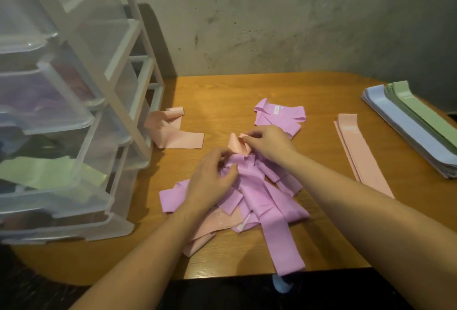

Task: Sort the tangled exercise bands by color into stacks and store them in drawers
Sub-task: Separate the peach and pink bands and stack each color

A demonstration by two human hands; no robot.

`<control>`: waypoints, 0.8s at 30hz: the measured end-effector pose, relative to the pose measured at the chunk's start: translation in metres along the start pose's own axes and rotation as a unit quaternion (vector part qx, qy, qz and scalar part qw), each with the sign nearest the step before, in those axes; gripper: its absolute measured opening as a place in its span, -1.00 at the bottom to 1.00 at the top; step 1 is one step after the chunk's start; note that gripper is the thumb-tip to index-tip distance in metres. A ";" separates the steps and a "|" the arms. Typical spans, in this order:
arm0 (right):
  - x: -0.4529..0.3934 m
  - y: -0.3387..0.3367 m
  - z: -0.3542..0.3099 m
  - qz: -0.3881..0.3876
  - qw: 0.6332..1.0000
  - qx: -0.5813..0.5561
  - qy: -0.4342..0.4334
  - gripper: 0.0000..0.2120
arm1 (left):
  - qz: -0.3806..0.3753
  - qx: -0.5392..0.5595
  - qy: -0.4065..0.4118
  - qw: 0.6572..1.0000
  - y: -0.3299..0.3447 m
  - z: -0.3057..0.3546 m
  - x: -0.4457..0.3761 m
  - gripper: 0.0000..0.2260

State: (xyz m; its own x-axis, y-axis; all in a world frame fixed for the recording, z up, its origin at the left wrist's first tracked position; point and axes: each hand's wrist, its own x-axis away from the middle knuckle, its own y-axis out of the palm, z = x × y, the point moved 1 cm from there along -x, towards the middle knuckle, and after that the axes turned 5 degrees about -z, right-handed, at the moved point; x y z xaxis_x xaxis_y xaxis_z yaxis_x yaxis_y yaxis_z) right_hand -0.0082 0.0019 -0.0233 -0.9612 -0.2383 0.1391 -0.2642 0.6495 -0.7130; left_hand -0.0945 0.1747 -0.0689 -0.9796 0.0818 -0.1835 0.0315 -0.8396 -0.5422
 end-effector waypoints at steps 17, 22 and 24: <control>0.098 -0.044 -0.005 0.071 0.885 -0.456 0.065 -0.83 | 0.011 0.044 0.096 0.994 -0.008 0.009 0.004 -0.50; 0.114 -0.054 0.004 0.084 0.887 -0.449 0.072 -0.65 | -0.050 0.051 0.092 0.993 -0.012 0.036 -0.004 -0.56; 0.119 -0.056 0.005 0.087 0.879 -0.462 0.078 -0.60 | -0.070 0.100 0.076 0.990 -0.004 0.052 -0.004 -0.54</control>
State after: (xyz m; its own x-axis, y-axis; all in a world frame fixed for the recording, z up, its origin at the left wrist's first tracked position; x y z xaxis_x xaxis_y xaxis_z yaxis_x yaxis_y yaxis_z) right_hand -0.1074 -0.0663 0.0298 -0.9738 -0.0226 0.2263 0.0050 0.9927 0.1208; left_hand -0.1012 0.1498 -0.0233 -0.9298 0.2720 -0.2481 -0.1569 -0.9024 -0.4013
